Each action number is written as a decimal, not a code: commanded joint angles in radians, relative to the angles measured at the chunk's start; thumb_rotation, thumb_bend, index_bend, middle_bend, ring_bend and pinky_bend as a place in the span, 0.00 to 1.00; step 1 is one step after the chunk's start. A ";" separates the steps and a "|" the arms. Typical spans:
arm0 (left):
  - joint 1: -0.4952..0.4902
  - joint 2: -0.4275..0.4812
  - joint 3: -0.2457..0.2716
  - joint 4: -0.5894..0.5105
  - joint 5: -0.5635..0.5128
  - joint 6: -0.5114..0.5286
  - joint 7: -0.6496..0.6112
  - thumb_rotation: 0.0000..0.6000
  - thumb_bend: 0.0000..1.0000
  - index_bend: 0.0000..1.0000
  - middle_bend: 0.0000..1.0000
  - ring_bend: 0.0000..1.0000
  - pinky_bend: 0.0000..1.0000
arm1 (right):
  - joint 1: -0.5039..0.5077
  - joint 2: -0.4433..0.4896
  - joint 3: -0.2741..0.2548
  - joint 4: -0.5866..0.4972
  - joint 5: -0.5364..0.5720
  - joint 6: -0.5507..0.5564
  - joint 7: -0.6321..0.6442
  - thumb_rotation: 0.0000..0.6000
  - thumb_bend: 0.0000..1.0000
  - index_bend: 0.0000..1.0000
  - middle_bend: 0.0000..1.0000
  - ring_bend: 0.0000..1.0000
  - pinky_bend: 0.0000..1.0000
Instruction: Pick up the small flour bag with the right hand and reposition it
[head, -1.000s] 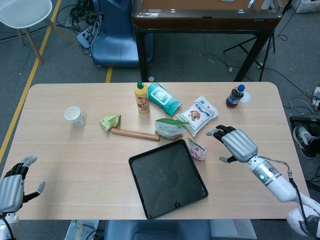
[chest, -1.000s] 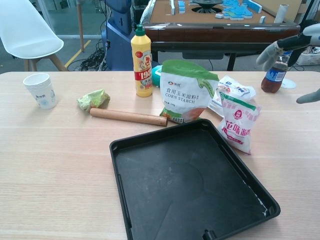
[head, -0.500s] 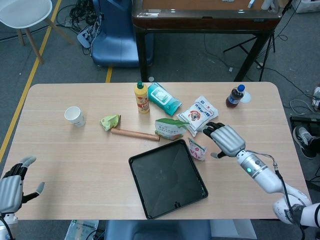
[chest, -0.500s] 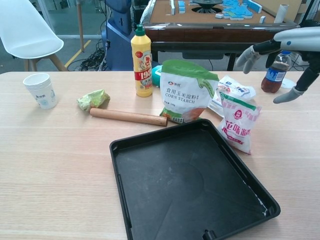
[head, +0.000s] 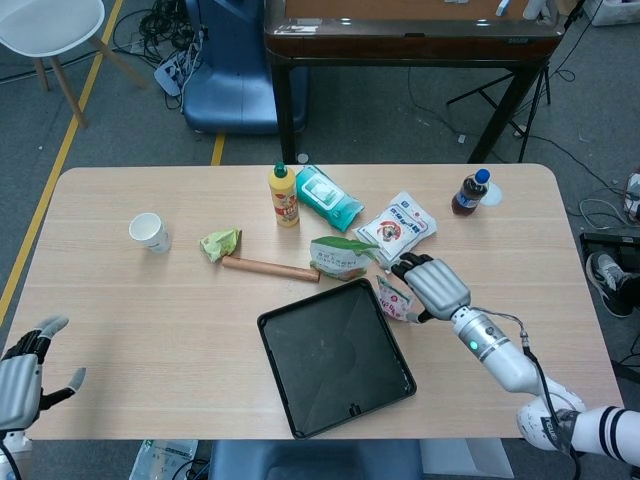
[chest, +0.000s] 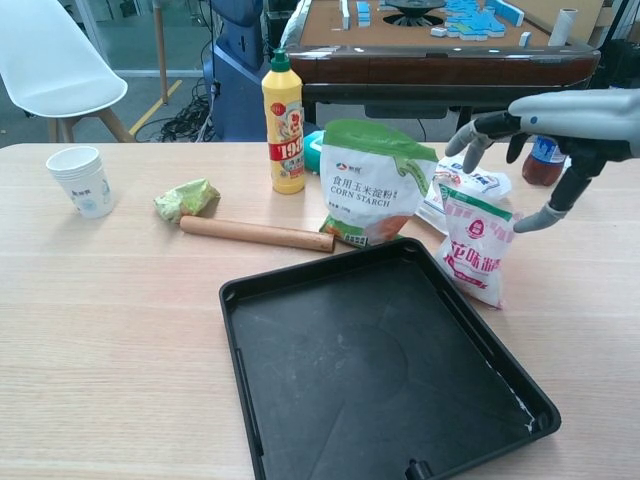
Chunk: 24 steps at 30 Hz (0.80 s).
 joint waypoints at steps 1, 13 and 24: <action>0.003 0.000 0.001 0.004 -0.006 0.000 -0.006 1.00 0.24 0.18 0.18 0.20 0.27 | 0.007 0.001 -0.011 0.020 -0.001 -0.015 0.008 1.00 0.00 0.17 0.26 0.15 0.24; 0.004 -0.004 0.001 0.001 -0.002 -0.003 0.000 1.00 0.24 0.18 0.18 0.20 0.27 | 0.039 -0.073 -0.024 0.164 -0.071 -0.044 0.107 1.00 0.00 0.17 0.26 0.15 0.24; 0.008 -0.003 -0.001 -0.001 -0.011 -0.004 0.005 1.00 0.24 0.18 0.18 0.20 0.27 | 0.080 -0.132 -0.037 0.251 -0.106 -0.092 0.165 1.00 0.00 0.17 0.22 0.15 0.25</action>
